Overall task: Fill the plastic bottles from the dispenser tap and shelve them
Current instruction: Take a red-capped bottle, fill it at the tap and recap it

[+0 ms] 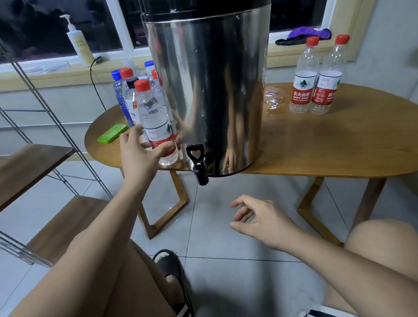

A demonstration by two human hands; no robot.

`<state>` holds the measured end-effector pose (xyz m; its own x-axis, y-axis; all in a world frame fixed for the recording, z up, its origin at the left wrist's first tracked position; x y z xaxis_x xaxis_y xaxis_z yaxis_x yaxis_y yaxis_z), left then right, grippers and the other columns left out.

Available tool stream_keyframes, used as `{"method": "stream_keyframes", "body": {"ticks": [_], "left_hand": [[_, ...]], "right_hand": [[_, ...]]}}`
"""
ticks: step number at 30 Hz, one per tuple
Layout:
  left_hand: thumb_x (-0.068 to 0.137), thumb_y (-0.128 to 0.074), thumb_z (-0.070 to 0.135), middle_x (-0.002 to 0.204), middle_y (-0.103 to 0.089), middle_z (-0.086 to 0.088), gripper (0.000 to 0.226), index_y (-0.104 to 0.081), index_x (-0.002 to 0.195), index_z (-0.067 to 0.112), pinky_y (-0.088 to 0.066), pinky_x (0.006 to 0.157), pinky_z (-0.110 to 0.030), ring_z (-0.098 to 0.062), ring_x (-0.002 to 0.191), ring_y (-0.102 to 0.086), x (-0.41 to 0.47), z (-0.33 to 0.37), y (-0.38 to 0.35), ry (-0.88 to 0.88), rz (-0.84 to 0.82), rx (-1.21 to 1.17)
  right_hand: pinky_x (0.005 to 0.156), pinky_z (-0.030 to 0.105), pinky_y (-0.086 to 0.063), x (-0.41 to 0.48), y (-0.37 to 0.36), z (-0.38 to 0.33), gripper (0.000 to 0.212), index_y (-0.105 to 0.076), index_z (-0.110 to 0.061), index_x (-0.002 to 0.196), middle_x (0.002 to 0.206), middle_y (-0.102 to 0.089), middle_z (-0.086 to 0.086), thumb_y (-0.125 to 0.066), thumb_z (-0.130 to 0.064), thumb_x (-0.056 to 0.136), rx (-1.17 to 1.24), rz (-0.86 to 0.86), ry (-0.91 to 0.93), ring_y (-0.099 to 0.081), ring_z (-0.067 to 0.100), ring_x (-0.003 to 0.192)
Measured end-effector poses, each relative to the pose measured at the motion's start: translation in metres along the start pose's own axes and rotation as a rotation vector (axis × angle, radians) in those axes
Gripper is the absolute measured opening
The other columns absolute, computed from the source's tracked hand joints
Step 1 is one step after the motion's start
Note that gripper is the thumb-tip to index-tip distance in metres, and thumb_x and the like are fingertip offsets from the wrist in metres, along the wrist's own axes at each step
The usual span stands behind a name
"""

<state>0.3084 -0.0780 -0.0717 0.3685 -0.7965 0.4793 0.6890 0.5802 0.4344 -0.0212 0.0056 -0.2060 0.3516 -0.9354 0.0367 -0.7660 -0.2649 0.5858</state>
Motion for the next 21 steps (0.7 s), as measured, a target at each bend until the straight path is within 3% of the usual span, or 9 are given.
{"method": "stream_keyframes", "body": {"ticks": [4,8,15,18,21], "left_hand": [[0.067,-0.102,0.050,0.133,-0.054,-0.002,0.084,-0.055,0.134,0.026,-0.059,0.088,-0.030,-0.016,0.105,-0.068,0.009,0.002,-0.006,-0.018,0.029,0.000],[0.072,-0.101,0.044,0.131,-0.055,-0.003,0.078,-0.059,0.135,0.025,-0.060,0.090,-0.032,-0.015,0.103,-0.068,0.018,-0.001,-0.010,-0.022,0.025,0.019],[0.072,-0.100,0.049,0.123,-0.064,-0.002,0.073,-0.059,0.127,0.023,-0.062,0.083,-0.037,-0.011,0.096,-0.070,0.027,-0.006,-0.014,0.037,-0.001,0.037],[0.070,-0.097,0.063,0.117,-0.066,0.004,0.076,-0.056,0.123,0.024,-0.059,0.082,-0.035,-0.014,0.100,-0.070,0.013,-0.012,-0.010,0.092,-0.017,0.025],[0.080,-0.093,0.055,0.107,-0.068,0.006,0.065,-0.056,0.122,0.024,-0.055,0.080,-0.026,-0.008,0.099,-0.066,-0.015,-0.007,-0.007,0.073,-0.076,0.018]], "right_hand": [[0.082,0.024,-0.057,0.001,-0.002,0.001,0.035,-0.068,-0.036,0.119,0.098,-0.074,-0.011,-0.086,-0.037,0.090,-0.001,-0.006,-0.006,-0.071,0.004,0.087],[0.084,0.028,-0.059,0.002,-0.003,0.000,0.034,-0.068,-0.036,0.119,0.099,-0.074,-0.010,-0.085,-0.036,0.090,-0.008,-0.007,-0.006,-0.072,0.005,0.090],[0.087,0.029,-0.058,0.004,0.000,0.002,0.033,-0.068,-0.037,0.117,0.098,-0.074,-0.012,-0.085,-0.035,0.089,-0.018,0.002,-0.016,-0.071,0.004,0.093],[0.087,0.027,-0.057,0.006,0.008,0.003,0.032,-0.067,-0.039,0.115,0.098,-0.075,-0.014,-0.085,-0.036,0.089,-0.014,0.035,-0.011,-0.071,0.004,0.096],[0.086,0.024,-0.056,0.009,0.020,0.002,0.031,-0.068,-0.038,0.114,0.096,-0.076,-0.015,-0.087,-0.035,0.089,0.005,0.083,-0.001,-0.071,0.003,0.092]]}}
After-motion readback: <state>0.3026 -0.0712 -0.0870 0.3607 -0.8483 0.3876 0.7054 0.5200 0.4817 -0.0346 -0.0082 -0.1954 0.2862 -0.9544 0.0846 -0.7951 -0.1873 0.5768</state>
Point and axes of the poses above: each hand's wrist, its own x-axis towards the middle knuckle, its own y-axis out of the back of the hand, z = x × y, the point moved 10 cm from there along x, towards the middle knuckle
